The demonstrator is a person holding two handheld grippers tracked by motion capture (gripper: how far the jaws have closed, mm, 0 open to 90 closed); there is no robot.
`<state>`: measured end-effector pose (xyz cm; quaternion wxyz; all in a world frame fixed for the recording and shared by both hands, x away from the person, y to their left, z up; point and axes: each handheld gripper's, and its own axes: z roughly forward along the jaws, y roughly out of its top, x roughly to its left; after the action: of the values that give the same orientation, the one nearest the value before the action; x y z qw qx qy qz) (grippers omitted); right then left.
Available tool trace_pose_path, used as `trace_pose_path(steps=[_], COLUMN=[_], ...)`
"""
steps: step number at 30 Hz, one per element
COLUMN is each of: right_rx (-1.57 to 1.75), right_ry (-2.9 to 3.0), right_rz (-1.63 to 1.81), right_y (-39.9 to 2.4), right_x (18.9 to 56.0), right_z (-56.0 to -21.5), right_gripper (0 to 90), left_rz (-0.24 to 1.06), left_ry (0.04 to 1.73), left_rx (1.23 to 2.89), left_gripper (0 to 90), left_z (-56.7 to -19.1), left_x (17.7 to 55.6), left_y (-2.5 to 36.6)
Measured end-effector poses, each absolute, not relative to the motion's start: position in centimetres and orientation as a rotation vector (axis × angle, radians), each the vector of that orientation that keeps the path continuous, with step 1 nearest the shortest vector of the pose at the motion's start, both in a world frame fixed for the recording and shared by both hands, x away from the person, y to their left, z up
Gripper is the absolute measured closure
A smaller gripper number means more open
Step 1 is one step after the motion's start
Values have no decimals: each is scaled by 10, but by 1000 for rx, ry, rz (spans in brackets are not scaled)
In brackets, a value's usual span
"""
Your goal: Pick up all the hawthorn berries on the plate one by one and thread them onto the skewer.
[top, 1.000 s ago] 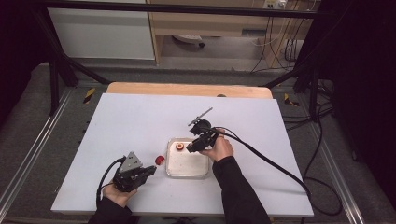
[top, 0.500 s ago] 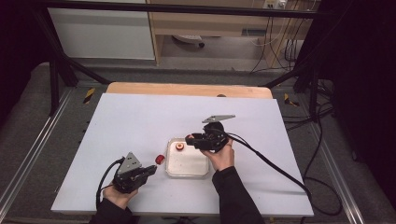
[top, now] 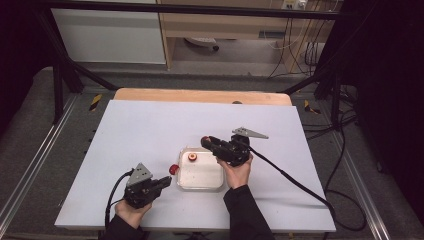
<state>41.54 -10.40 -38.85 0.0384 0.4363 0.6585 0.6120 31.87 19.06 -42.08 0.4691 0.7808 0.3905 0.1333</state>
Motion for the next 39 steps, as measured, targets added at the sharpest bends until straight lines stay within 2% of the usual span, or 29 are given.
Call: trace_pose_path(steps=[21, 39], right_rx=[1282, 1202], right_ry=[1703, 1673], right_rz=[2054, 2058], right_y=[-94, -96], right_x=[409, 409], right_z=[-395, -393], right_gripper=[614, 615], left_rz=[251, 215], left_ry=[1008, 1019], left_rx=[1864, 1851], left_gripper=[881, 881], left_z=[-415, -407], left_x=[319, 328], left_y=[153, 144])
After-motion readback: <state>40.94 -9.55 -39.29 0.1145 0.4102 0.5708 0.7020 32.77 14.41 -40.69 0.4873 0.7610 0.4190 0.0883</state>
